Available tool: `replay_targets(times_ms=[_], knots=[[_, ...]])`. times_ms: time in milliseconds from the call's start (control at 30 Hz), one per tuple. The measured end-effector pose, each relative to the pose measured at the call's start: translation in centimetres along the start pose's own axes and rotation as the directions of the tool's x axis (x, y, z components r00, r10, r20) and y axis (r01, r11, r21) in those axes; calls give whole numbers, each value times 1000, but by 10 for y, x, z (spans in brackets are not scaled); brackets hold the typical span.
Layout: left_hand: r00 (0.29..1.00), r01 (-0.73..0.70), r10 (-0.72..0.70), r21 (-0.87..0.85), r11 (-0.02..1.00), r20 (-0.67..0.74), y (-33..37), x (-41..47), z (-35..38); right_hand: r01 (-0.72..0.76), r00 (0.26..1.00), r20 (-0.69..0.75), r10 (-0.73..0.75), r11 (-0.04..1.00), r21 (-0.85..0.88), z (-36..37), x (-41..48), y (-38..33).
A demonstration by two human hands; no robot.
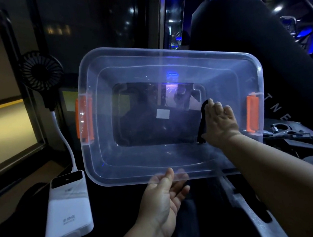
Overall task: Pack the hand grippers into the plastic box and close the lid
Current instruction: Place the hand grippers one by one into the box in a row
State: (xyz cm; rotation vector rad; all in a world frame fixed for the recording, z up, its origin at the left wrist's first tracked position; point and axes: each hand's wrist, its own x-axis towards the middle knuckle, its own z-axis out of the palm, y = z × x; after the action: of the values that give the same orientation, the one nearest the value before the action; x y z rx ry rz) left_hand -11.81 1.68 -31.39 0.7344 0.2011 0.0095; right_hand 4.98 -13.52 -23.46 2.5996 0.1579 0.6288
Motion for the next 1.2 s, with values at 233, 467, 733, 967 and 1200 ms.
replay_targets(times_ms=[233, 467, 733, 967, 1200], knots=[[1000, -3, 3, -16, 1000, -20, -1, 5, 0, -15, 997, -76, 25, 992, 126, -5, -9, 0], [999, -44, 45, 39, 998, -27, -2, 3, 3, -43, 972, -198, 128, 921, 387, -15, -61, -1], [997, -77, 79, 88, 993, -24, -3, -2, 6, -119, 949, -178, 260, 818, 563, -13, -125, 18], [993, -113, 118, 148, 982, -19, -6, -3, 7, -230, 928, -110, 357, 778, 584, -6, -171, 57], [991, -130, 136, 186, 974, -20, -8, -2, 6, -325, 917, -37, 397, 797, 510, -6, -213, 88]])
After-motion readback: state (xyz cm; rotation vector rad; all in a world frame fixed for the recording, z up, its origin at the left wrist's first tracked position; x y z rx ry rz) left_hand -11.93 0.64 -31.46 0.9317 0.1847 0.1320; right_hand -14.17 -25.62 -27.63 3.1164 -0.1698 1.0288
